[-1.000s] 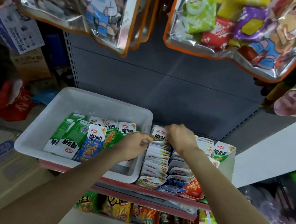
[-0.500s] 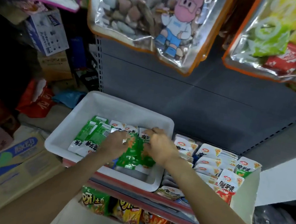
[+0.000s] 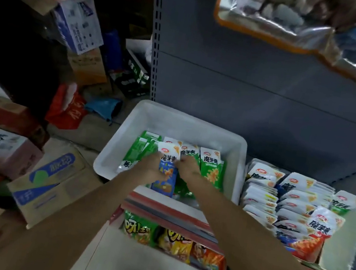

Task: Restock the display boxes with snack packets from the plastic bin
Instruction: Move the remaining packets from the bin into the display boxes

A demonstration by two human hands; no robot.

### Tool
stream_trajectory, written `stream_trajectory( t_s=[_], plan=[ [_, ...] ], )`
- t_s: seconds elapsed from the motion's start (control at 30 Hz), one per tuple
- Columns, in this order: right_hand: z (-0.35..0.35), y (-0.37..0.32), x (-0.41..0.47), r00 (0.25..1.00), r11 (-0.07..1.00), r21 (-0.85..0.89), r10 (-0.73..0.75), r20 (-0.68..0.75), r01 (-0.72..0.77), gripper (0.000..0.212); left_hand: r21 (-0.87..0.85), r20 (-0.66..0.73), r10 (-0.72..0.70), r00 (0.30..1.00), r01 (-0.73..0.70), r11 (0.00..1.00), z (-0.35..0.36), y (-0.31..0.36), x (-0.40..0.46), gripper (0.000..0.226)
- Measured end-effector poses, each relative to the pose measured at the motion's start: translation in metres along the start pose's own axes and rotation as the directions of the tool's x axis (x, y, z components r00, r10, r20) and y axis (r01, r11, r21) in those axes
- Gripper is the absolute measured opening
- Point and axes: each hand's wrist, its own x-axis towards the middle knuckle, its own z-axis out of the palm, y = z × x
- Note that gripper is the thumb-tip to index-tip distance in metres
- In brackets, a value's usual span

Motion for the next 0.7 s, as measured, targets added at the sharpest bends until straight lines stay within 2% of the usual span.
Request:
stream_trajectory(
  t_s=[0.03,0.1,0.23,0.3,0.37,0.43,0.53,0.63,0.7],
  plan=[
    [-0.003,-0.003,-0.004,1.000,0.987,0.161,0.003,0.010,-0.005,0.021,0.004,-0.067,0.040,0.997,-0.040,0.999,-0.002,0.001,-0.001,0.078],
    [-0.016,-0.008,-0.019,0.999,0.895,0.445,0.020,0.041,-0.036,0.019,-0.015,-0.165,0.137,0.977,-0.142,0.990,-0.007,0.004,-0.008,0.082],
    [-0.057,-0.013,-0.057,0.997,0.784,0.619,-0.079,0.021,0.049,0.017,-0.193,-0.199,0.310,0.930,-0.347,0.918,-0.012,0.027,-0.028,0.090],
    [-0.081,-0.009,-0.077,0.990,0.759,0.643,-0.141,0.007,0.104,0.015,-0.231,-0.197,0.385,0.902,-0.424,0.876,-0.011,0.049,-0.038,0.091],
    [-0.107,-0.001,-0.092,0.974,0.780,0.600,-0.225,0.004,0.177,0.007,-0.198,-0.191,0.460,0.867,-0.493,0.847,-0.007,0.074,-0.042,0.092],
    [-0.134,0.008,-0.103,0.957,0.793,0.549,-0.284,-0.050,0.264,0.009,-0.221,-0.182,0.506,0.843,-0.536,0.815,0.001,0.102,-0.044,0.093],
    [-0.178,0.025,-0.116,0.931,0.771,0.523,-0.285,-0.227,0.363,0.014,-0.347,-0.212,0.499,0.840,-0.542,0.766,0.024,0.146,-0.039,0.098],
    [-0.223,0.045,-0.129,0.867,0.728,0.500,-0.269,-0.420,0.469,0.015,-0.301,-0.293,0.420,0.859,-0.500,0.812,0.054,0.188,-0.028,0.103],
    [-0.249,0.061,-0.135,0.813,0.727,0.450,-0.256,-0.523,0.518,0.016,-0.229,-0.255,0.419,0.872,-0.475,0.849,0.074,0.208,-0.024,0.088]
  ],
)
